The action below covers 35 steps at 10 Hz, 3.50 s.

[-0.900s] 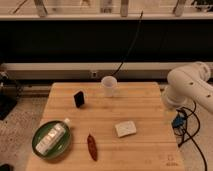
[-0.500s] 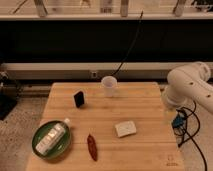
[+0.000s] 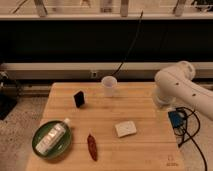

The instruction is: Knock the eraser over

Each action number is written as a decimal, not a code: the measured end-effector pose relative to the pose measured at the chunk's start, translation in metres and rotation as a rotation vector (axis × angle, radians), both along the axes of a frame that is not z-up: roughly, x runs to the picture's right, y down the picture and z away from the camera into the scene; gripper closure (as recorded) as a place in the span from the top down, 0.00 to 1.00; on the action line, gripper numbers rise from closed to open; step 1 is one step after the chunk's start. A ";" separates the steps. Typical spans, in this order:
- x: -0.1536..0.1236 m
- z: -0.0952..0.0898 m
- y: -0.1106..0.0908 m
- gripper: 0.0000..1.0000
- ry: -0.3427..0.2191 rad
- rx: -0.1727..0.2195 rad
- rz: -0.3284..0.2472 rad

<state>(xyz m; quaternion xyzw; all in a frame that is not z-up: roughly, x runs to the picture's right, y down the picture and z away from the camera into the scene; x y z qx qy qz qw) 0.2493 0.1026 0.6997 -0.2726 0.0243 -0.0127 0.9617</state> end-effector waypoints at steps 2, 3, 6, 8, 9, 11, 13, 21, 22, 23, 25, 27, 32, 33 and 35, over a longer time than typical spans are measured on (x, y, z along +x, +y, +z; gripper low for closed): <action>-0.007 0.006 -0.001 0.80 -0.011 0.006 -0.036; -0.012 0.009 0.000 0.80 -0.017 0.008 -0.054; -0.053 0.021 0.001 0.80 -0.055 0.011 -0.118; -0.069 0.030 0.004 0.80 -0.079 0.011 -0.156; -0.077 0.034 0.005 0.80 -0.091 0.011 -0.171; -0.095 0.041 0.007 0.80 -0.112 0.013 -0.198; -0.126 0.052 0.008 0.80 -0.145 0.018 -0.243; -0.191 0.078 0.010 0.80 -0.213 0.028 -0.360; -0.192 0.079 0.009 0.80 -0.216 0.028 -0.365; -0.196 0.082 0.008 0.80 -0.219 0.029 -0.372; -0.207 0.086 0.006 0.80 -0.220 0.029 -0.375; -0.213 0.091 0.004 0.80 -0.223 0.031 -0.381; -0.223 0.101 -0.003 0.60 -0.230 0.032 -0.384; -0.225 0.103 -0.005 0.51 -0.231 0.032 -0.385; -0.230 0.107 -0.006 0.31 -0.239 0.036 -0.391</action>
